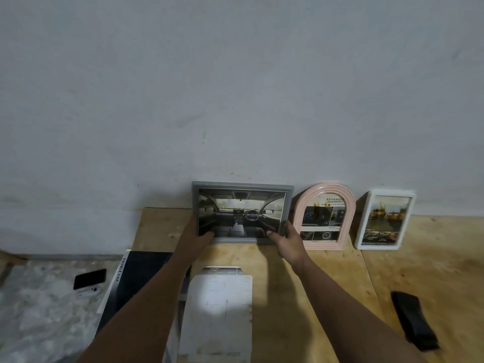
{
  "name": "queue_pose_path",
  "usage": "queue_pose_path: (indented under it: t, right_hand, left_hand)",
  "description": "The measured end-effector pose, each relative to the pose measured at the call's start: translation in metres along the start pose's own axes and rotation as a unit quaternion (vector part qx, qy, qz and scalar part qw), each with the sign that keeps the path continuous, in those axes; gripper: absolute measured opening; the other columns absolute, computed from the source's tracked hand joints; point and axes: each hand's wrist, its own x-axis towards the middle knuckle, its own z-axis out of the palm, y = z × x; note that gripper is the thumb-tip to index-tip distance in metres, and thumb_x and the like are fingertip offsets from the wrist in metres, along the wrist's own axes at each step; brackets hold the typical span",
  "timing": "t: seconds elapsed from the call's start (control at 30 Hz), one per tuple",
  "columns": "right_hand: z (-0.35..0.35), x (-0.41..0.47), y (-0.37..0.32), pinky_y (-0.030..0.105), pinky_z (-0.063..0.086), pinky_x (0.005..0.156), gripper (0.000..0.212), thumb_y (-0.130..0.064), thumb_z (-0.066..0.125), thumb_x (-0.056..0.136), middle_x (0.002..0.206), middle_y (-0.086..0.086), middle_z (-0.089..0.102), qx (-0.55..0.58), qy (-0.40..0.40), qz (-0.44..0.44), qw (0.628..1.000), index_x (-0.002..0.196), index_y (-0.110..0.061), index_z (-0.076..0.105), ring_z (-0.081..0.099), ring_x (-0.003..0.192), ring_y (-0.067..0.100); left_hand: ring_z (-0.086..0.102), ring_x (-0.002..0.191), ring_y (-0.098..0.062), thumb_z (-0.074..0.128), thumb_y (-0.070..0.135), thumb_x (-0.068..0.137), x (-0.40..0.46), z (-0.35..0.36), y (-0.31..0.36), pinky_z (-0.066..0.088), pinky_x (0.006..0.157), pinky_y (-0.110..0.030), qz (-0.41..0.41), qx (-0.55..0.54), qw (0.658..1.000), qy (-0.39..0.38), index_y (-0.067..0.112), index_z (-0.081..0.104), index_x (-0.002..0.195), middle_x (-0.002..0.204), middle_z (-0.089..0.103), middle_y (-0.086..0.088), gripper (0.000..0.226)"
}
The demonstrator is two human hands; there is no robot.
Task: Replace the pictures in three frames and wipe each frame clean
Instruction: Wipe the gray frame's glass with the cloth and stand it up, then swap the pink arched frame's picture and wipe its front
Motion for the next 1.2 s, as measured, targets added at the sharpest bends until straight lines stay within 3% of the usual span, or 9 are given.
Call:
queue_pose_path:
  t: [0.1, 0.2, 0.4, 0.53, 0.7, 0.83, 0.93, 1.1, 1.2]
  right_hand:
    - [-0.002, -0.006, 0.003, 0.046, 0.053, 0.100, 0.047, -0.028, 0.076, 0.090, 0.127, -0.003, 0.066, 0.009, -0.008, 0.005, 1.000, 0.132, -0.022, 0.055, 0.063, 0.116, 0.025]
    - [-0.006, -0.002, 0.019, 0.044, 0.057, 0.094, 0.065, -0.044, 0.079, 0.076, 0.125, -0.002, 0.070, 0.011, -0.001, 0.006, 1.000, 0.134, -0.023, 0.059, 0.067, 0.113, 0.025]
    - [-0.041, -0.017, 0.024, 0.021, 0.046, 0.082, 0.028, -0.014, 0.066, 0.099, 0.110, 0.004, 0.068, -0.008, 0.091, -0.006, 0.996, 0.125, -0.007, 0.065, 0.064, 0.102, 0.021]
    - [-0.091, -0.020, 0.023, 0.024, 0.046, 0.084, 0.029, -0.010, 0.065, 0.098, 0.105, 0.004, 0.066, -0.003, 0.155, 0.001, 0.988, 0.127, -0.008, 0.065, 0.063, 0.101, 0.022]
    - [-0.167, 0.005, 0.019, 0.030, 0.046, 0.088, 0.045, -0.022, 0.062, 0.102, 0.123, 0.011, 0.067, 0.011, 0.172, 0.014, 0.985, 0.144, -0.010, 0.052, 0.062, 0.092, 0.017]
    - [-0.207, 0.036, 0.018, 0.042, 0.038, 0.114, 0.063, -0.021, 0.059, 0.103, 0.160, 0.010, 0.042, 0.004, 0.120, 0.031, 0.992, 0.159, -0.011, 0.031, 0.045, 0.142, 0.032]
    - [-0.219, 0.053, 0.023, 0.046, 0.036, 0.116, 0.070, -0.018, 0.061, 0.102, 0.161, 0.006, 0.039, 0.007, 0.045, 0.032, 0.998, 0.162, -0.019, 0.024, 0.039, 0.147, 0.030]
    - [-0.231, 0.056, 0.036, 0.035, 0.050, 0.097, 0.046, -0.023, 0.067, 0.099, 0.116, -0.010, 0.060, 0.005, -0.003, -0.003, 1.000, 0.141, -0.025, 0.047, 0.060, 0.104, 0.013]
    - [-0.247, 0.041, 0.048, 0.021, 0.051, 0.076, 0.039, -0.026, 0.068, 0.098, 0.113, -0.009, 0.064, 0.005, -0.009, -0.021, 1.000, 0.133, -0.026, 0.050, 0.061, 0.090, 0.002]
  left_hand:
    - [0.060, 0.093, -0.009, 0.065, 0.008, 0.093, -0.009, 0.002, 0.000, 0.041, 0.069, -0.015, 0.007, 0.010, 1.000, 0.001, 0.026, 0.052, 0.130, 0.111, 0.063, 0.000, 0.042]
    - [0.060, 0.089, -0.006, 0.065, 0.013, 0.093, -0.014, 0.007, -0.001, 0.045, 0.069, -0.024, -0.006, 0.005, 1.000, 0.008, 0.024, 0.056, 0.129, 0.107, 0.067, -0.002, 0.039]
    - [0.066, 0.097, -0.020, 0.063, 0.033, 0.091, -0.025, 0.045, 0.019, 0.047, 0.079, -0.030, -0.004, 0.070, 0.996, -0.048, 0.024, 0.063, 0.126, 0.110, 0.068, -0.004, 0.036]
    - [0.066, 0.087, -0.026, 0.057, 0.030, 0.094, -0.026, 0.100, 0.050, 0.051, 0.077, -0.035, 0.041, 0.097, 0.991, -0.085, 0.025, 0.061, 0.091, 0.088, 0.065, 0.001, 0.007]
    - [0.061, 0.115, -0.020, 0.062, 0.021, 0.096, -0.025, 0.182, 0.092, 0.047, 0.095, -0.032, 0.054, 0.060, 0.993, -0.088, 0.016, 0.056, 0.141, 0.133, 0.064, -0.002, 0.045]
    - [0.059, 0.120, -0.022, 0.061, 0.018, 0.098, -0.025, 0.232, 0.109, 0.042, 0.093, -0.030, 0.037, 0.025, 0.998, -0.048, 0.016, 0.052, 0.144, 0.129, 0.061, 0.001, 0.047]
    - [0.059, 0.124, -0.031, 0.061, 0.026, 0.098, -0.017, 0.262, 0.106, 0.047, 0.096, -0.036, -0.015, -0.005, 1.000, -0.026, 0.020, 0.042, 0.152, 0.137, 0.061, -0.006, 0.058]
    - [0.064, 0.102, -0.026, 0.060, 0.012, 0.097, -0.021, 0.290, 0.109, 0.049, 0.075, -0.028, -0.012, -0.036, 0.999, 0.024, 0.025, 0.056, 0.118, 0.107, 0.063, -0.001, 0.025]
    - [0.068, 0.100, -0.028, 0.058, 0.015, 0.100, -0.034, 0.294, 0.103, 0.058, 0.083, -0.036, -0.009, -0.013, 0.999, 0.039, 0.018, 0.062, 0.120, 0.107, 0.068, -0.008, 0.021]
